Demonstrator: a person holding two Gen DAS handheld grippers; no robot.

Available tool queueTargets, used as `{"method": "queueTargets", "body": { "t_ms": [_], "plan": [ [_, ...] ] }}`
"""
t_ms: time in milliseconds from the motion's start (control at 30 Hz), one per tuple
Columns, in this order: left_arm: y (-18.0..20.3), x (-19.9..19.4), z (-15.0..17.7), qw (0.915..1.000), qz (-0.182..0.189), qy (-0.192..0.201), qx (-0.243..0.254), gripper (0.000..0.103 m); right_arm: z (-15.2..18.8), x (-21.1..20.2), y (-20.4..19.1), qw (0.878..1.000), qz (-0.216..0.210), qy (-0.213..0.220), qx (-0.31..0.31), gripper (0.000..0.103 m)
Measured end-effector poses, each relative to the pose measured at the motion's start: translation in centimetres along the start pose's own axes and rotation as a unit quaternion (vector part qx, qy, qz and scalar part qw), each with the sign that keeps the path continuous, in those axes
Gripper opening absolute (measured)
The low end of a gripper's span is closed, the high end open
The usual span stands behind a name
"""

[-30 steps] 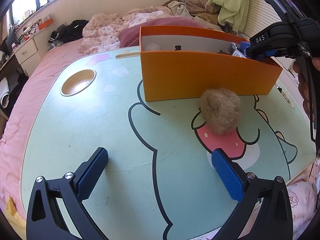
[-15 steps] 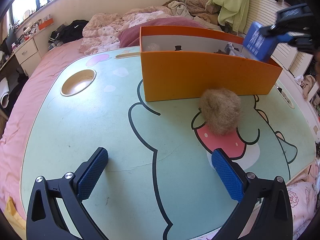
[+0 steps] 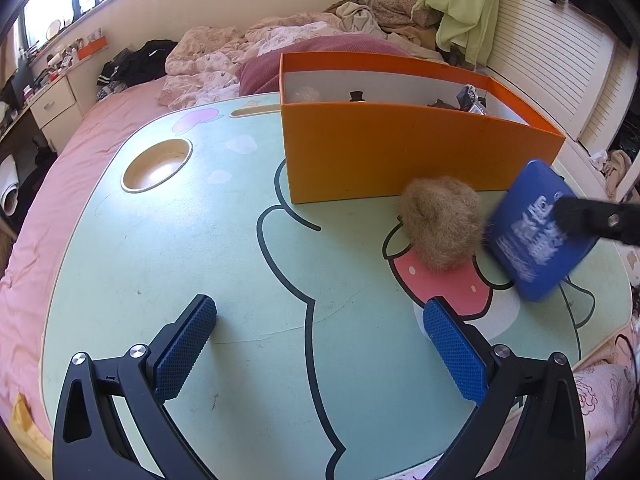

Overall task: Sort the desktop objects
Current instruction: 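Lower the blue tin onto the table beside the fuzzy ball, release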

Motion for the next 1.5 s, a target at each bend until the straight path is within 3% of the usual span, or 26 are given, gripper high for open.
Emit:
{"method": "queueTargets", "body": {
  "t_ms": [67, 133, 200, 267, 533, 667, 867, 1500],
  "plan": [
    [0.0, 0.0, 0.0, 1.0, 0.0, 0.0, 0.0, 0.103, -0.2, 0.6, 0.2, 1.0, -0.021, 0.011, 0.019, 0.021],
    [0.0, 0.0, 0.0, 1.0, 0.0, 0.0, 0.0, 0.103, 0.0, 0.9, 0.8, 0.999, -0.015, 0.012, 0.025, 0.025],
    [0.0, 0.0, 0.0, 1.0, 0.0, 0.0, 0.0, 0.103, 0.4, 1.0, 1.5, 1.0, 0.014, 0.017, 0.02, 0.037],
    [-0.1, 0.0, 0.0, 1.0, 0.0, 0.0, 0.0, 0.103, 0.7, 0.9, 2.2, 0.999, 0.037, 0.024, 0.012, 0.059],
    [0.0, 0.0, 0.0, 1.0, 0.0, 0.0, -0.001, 0.103, 3.1, -0.3, 2.4, 0.989, 0.128, 0.049, -0.053, 0.061],
    [-0.1, 0.1, 0.0, 1.0, 0.0, 0.0, -0.001, 0.103, 5.7, 0.7, 1.8, 0.976, 0.181, 0.021, -0.117, 0.077],
    [-0.1, 0.1, -0.1, 1.0, -0.001, 0.001, 0.0, 0.103, 5.5, 1.4, 3.6, 0.98, 0.176, 0.008, -0.088, 0.103],
    [-0.1, 0.1, -0.1, 1.0, -0.001, 0.001, -0.001, 0.103, 5.6, 1.5, 3.1, 0.98, 0.171, 0.008, -0.098, 0.103]
  ]
}}
Point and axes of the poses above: each gripper's, at about its wrist camera, not at the fingertips, and x roughly the way its jaws point, y to its right, z to its underside, the point moved 9 cm from there along x, roughly the way its jaws point, and after that the axes turned 10 degrees about z, right-handed, at the moved point
